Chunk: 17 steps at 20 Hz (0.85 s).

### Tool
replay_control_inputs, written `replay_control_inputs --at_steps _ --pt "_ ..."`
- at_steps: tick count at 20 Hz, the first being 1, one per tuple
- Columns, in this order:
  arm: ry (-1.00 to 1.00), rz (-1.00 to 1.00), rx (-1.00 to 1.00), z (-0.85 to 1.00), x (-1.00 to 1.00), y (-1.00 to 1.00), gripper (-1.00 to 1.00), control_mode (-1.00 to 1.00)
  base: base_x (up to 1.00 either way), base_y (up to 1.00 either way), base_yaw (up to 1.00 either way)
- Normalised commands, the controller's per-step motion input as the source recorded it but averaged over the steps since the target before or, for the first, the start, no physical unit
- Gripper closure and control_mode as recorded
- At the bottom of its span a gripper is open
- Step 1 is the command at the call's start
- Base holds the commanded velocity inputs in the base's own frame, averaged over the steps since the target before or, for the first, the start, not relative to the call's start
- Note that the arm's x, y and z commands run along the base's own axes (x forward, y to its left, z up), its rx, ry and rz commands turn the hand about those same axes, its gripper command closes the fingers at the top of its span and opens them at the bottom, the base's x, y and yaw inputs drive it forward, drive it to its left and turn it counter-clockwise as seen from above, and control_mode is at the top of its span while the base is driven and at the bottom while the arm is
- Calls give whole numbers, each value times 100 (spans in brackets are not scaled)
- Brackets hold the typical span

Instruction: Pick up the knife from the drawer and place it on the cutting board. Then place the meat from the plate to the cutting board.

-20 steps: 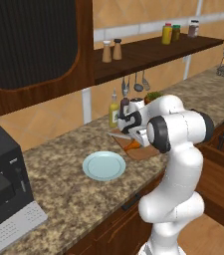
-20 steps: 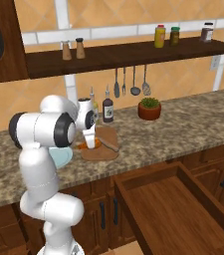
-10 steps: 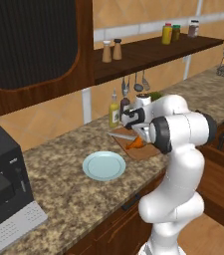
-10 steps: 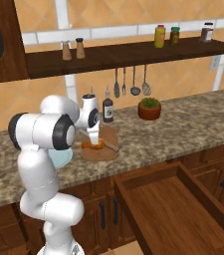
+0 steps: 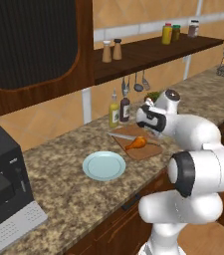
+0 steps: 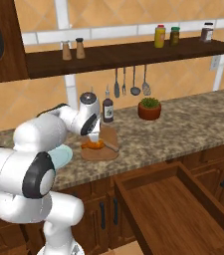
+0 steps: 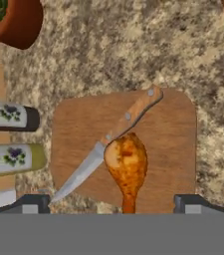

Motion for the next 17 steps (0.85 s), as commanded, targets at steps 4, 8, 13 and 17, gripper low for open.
replay_control_inputs --at_steps 4,8,13,17 --pt "-74 0 10 100 -100 -23 -100 -100 0 0 0" --pt "-73 0 17 100 -100 -63 -100 -100 0 0 0" --pt "-75 0 22 100 -100 -70 -100 -100 0 0 0" --pt "-63 -8 23 74 -75 -77 -100 -100 0 0 0"
